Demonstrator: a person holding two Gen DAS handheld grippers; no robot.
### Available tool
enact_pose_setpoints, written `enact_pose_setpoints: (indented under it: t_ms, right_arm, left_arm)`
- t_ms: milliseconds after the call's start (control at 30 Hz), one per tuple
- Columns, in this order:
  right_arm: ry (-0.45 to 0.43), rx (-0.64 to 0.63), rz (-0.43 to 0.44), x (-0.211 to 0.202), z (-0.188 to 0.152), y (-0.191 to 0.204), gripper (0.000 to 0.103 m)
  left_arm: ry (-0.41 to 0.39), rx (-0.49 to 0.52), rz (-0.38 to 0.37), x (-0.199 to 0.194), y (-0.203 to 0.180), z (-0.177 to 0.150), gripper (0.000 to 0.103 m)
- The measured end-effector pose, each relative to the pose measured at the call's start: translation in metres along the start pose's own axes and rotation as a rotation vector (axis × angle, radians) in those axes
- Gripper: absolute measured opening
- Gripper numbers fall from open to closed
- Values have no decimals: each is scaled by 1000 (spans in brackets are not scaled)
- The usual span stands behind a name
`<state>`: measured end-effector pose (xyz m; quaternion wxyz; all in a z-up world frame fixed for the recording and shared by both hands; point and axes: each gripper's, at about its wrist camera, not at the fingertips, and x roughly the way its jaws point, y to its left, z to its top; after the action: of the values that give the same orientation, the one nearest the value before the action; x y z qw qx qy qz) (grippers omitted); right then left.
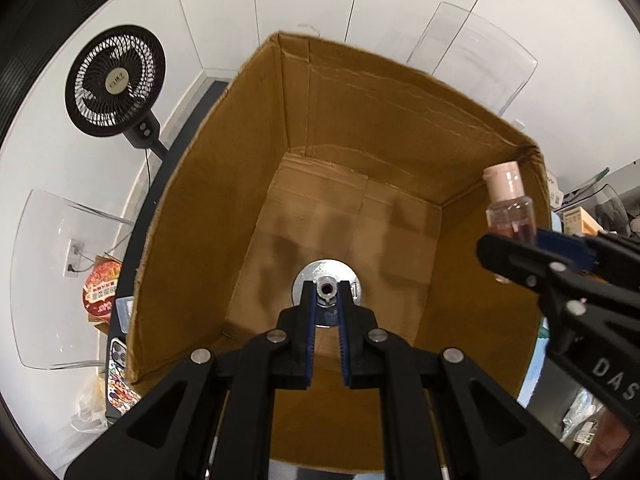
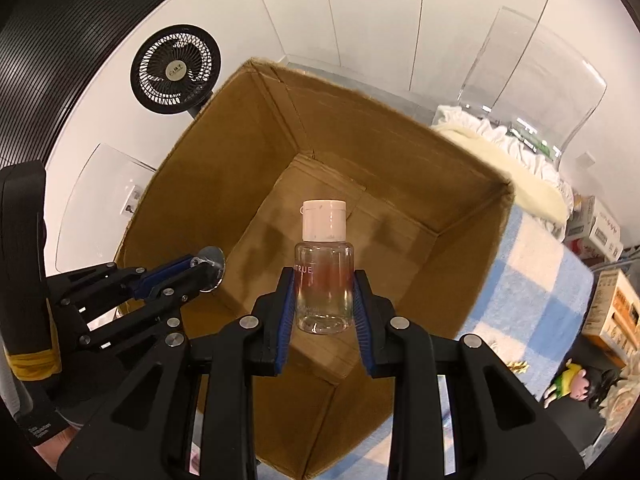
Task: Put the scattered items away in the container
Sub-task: 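Open the left tool over the box while the right tool releases the bottle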
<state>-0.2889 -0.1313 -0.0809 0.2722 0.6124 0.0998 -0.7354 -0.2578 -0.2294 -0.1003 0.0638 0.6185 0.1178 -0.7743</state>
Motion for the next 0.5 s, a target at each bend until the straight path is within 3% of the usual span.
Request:
enact_pose_setpoints:
  t_ms: [500]
  right_arm:
    - [84, 41, 1, 42, -13, 3, 29]
  left_arm:
    - [55, -35, -16, 24, 6, -3, 10]
